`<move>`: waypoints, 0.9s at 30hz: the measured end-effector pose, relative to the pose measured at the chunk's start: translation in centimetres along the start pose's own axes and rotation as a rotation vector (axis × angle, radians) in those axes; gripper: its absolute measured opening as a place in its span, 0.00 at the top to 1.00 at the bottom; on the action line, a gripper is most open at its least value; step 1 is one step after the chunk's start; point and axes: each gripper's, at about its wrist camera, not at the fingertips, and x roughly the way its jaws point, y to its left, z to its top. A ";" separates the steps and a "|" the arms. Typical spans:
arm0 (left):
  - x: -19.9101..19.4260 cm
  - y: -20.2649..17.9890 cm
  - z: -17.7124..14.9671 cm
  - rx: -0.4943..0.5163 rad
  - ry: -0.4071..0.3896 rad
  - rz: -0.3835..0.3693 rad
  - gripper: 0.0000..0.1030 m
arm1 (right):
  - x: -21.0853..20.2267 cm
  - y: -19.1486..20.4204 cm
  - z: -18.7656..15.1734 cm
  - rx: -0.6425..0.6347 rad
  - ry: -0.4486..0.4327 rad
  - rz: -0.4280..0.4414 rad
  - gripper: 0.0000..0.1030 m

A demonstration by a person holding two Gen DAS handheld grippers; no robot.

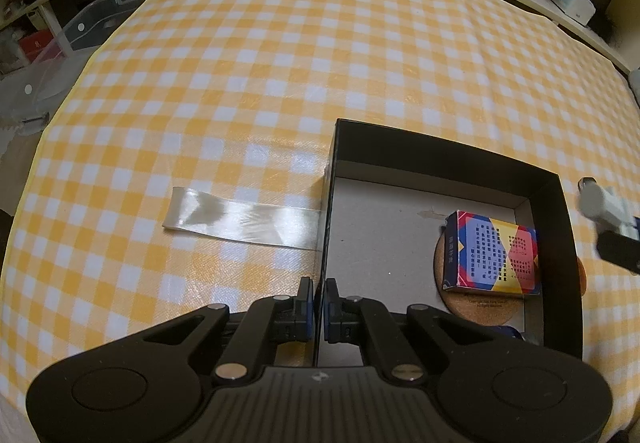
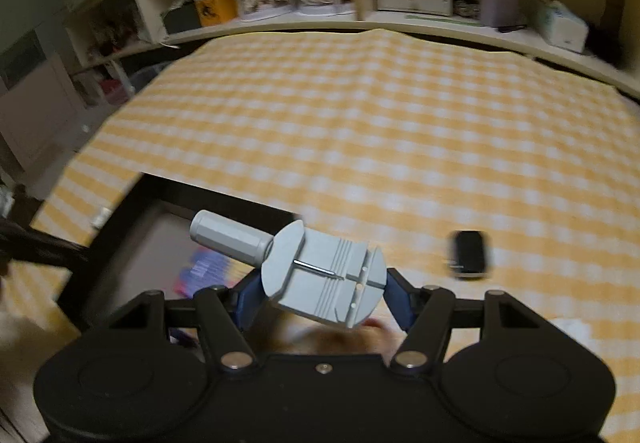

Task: Organize rigid objects
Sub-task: 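Carry the white strap tool with the right tool into the black box and release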

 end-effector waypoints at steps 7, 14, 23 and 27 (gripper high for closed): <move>0.0 0.1 0.0 -0.002 0.001 -0.001 0.96 | 2.2 5.6 2.7 0.069 0.023 0.117 0.37; -0.5 -1.1 -0.7 -0.008 -0.001 -0.010 0.95 | 6.9 9.8 4.7 0.100 0.125 0.141 0.37; -1.0 -1.3 -1.0 -0.021 0.001 -0.022 0.95 | 10.4 11.0 5.1 0.062 0.121 0.078 0.34; -1.0 -1.8 -0.9 -0.022 0.000 -0.023 0.95 | 10.3 9.9 5.0 0.109 0.104 0.066 0.15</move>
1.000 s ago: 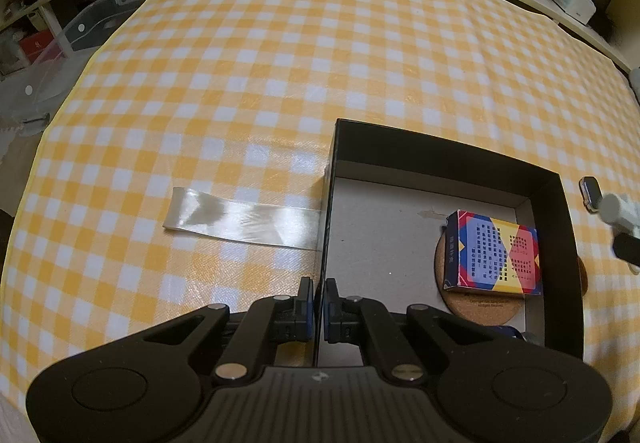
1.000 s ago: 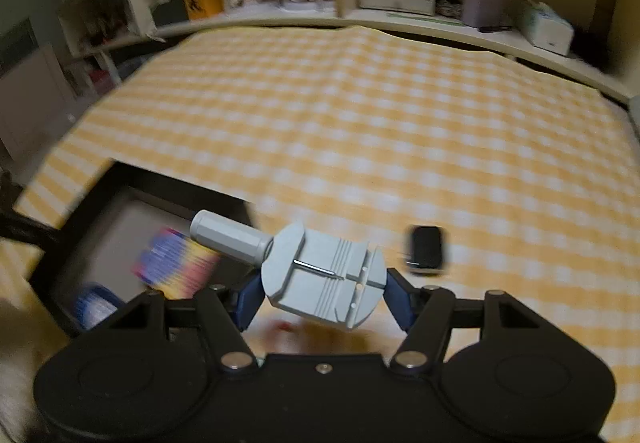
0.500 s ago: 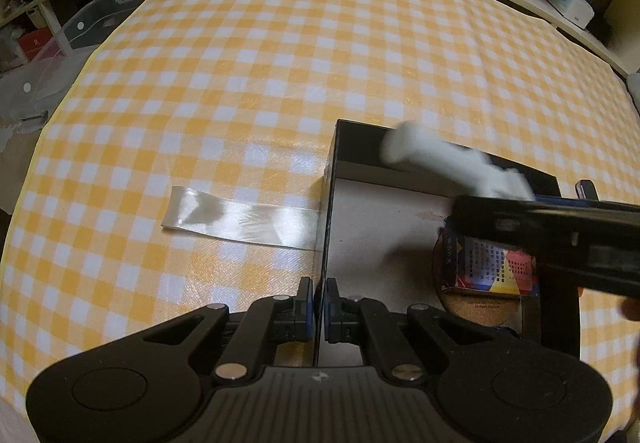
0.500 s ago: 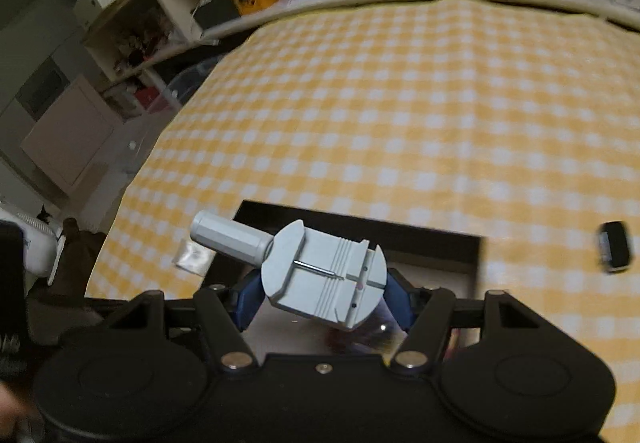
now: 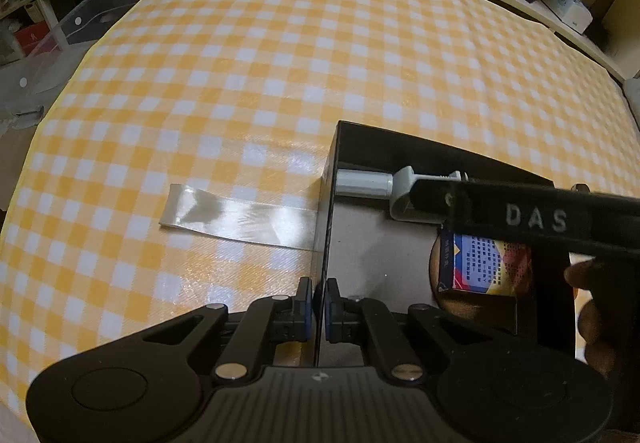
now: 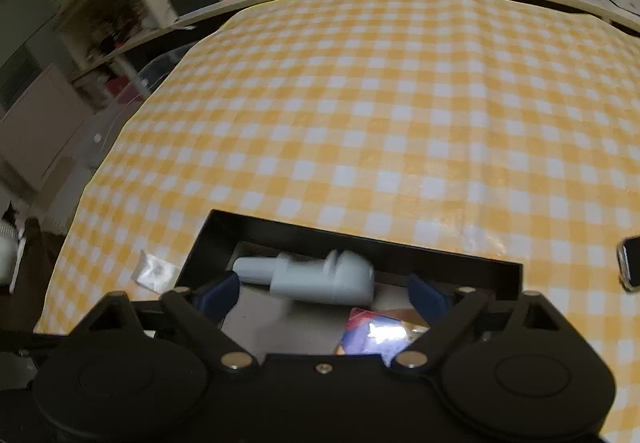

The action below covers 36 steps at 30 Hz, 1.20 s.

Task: Organize rigid objects
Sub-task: 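Carry the white strap tool with the right tool into the black box and release, then move the right tool to the small white bottle and grasp its cap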

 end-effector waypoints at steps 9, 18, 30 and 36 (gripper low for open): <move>-0.1 0.1 -0.1 0.000 0.000 -0.001 0.95 | -1.9 -1.2 -1.1 -0.004 0.035 0.006 0.25; -0.2 0.3 -0.2 0.000 0.000 -0.002 0.95 | -5.7 -1.6 -1.6 -0.018 0.043 0.035 0.19; -0.3 1.1 -0.2 -0.001 0.000 -0.003 0.95 | -12.4 -2.4 -1.4 -0.063 -0.029 0.067 0.11; -0.4 0.9 -0.3 -0.001 0.000 -0.003 0.95 | -15.5 -4.1 -1.1 -0.059 -0.092 0.048 0.06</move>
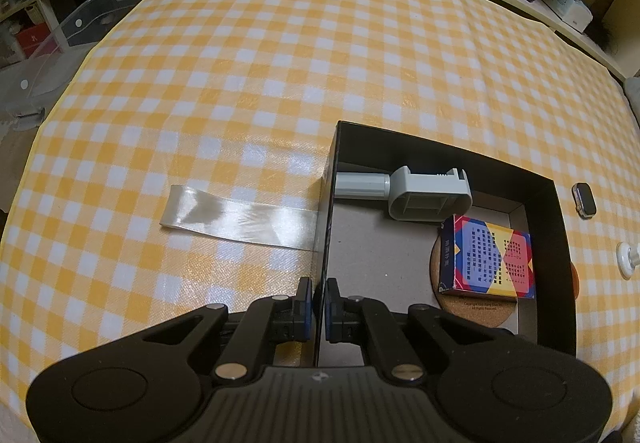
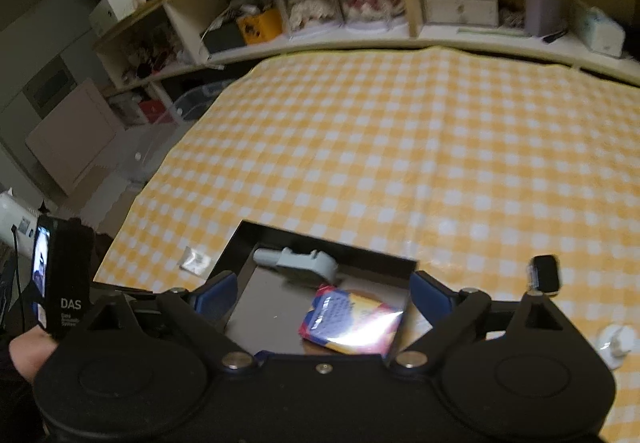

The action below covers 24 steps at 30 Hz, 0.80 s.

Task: Organize rigid objects
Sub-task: 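Move the right tool to the small white bottle and grasp its cap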

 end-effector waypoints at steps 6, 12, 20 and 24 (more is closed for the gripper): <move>0.0 0.3 0.0 0.001 0.000 0.001 0.95 | -3.1 -3.3 -0.1 0.000 -0.050 -0.074 0.03; -0.1 0.9 0.4 0.007 -0.001 0.003 0.95 | -5.1 -7.3 -1.0 0.008 -0.101 -0.187 0.00; 0.0 1.4 0.7 0.012 -0.002 0.004 0.95 | -5.1 -13.7 -3.5 0.085 -0.160 -0.359 0.00; 0.1 1.5 0.8 0.013 -0.002 0.004 0.95 | -4.3 -16.7 -5.3 0.130 -0.185 -0.421 0.00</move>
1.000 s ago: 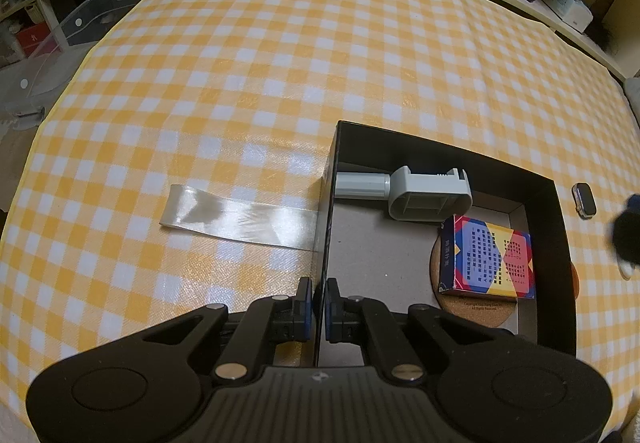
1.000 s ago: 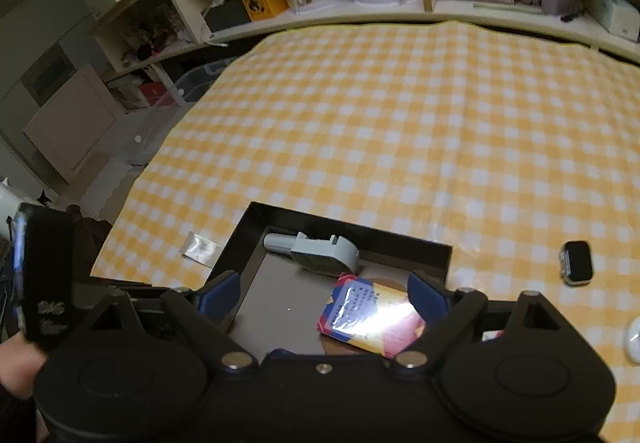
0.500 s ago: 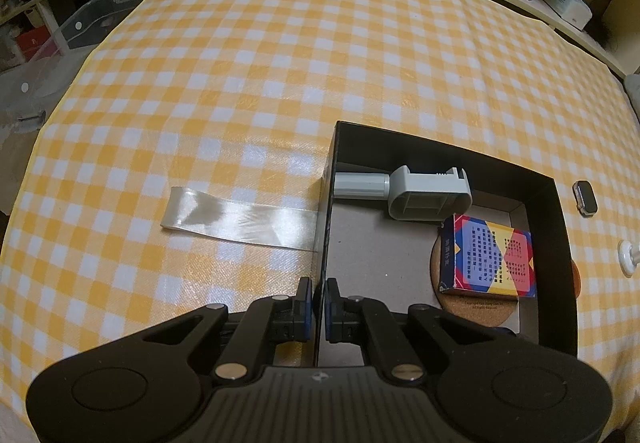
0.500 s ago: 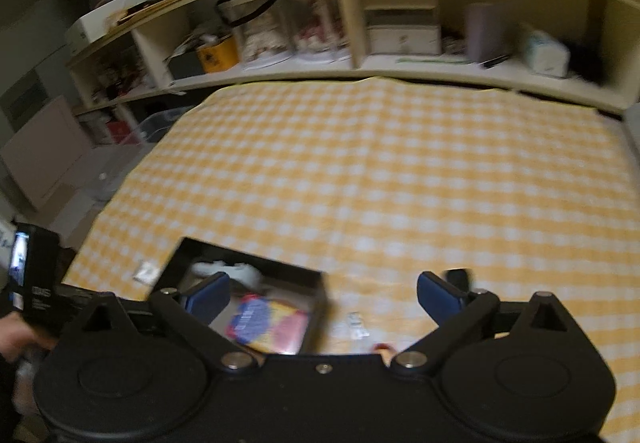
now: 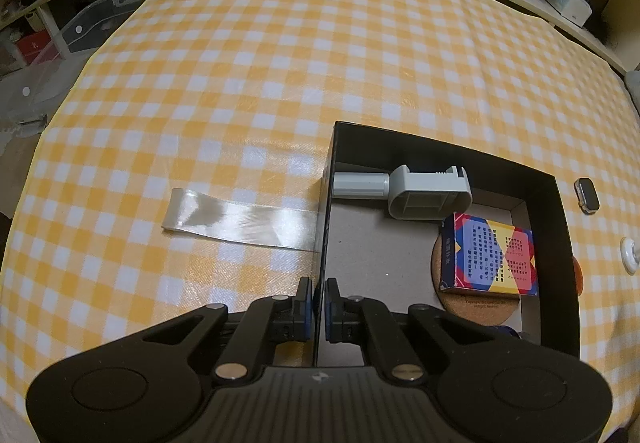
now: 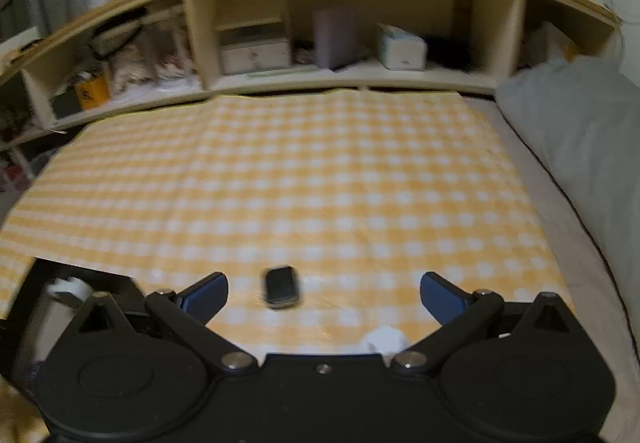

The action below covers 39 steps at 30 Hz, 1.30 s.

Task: Organize rigid objects
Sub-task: 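Move the right tool to the small white bottle and grasp its cap, then carry the white bottle with the right tool into the black box and release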

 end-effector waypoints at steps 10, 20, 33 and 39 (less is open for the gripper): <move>0.0 0.0 0.0 0.001 0.000 0.001 0.95 | 3.7 -3.5 -1.4 0.012 0.121 -0.064 0.22; 0.0 -0.1 0.0 0.002 0.000 0.001 0.95 | 6.4 -4.3 -2.0 0.038 0.242 -0.052 0.50; -0.1 -0.3 0.0 0.002 0.000 0.001 0.95 | 8.2 -2.8 -2.6 -0.061 0.286 -0.065 0.72; -0.1 -0.3 0.0 0.002 0.000 0.002 0.95 | 7.5 -1.1 -2.9 -0.100 0.269 -0.064 0.72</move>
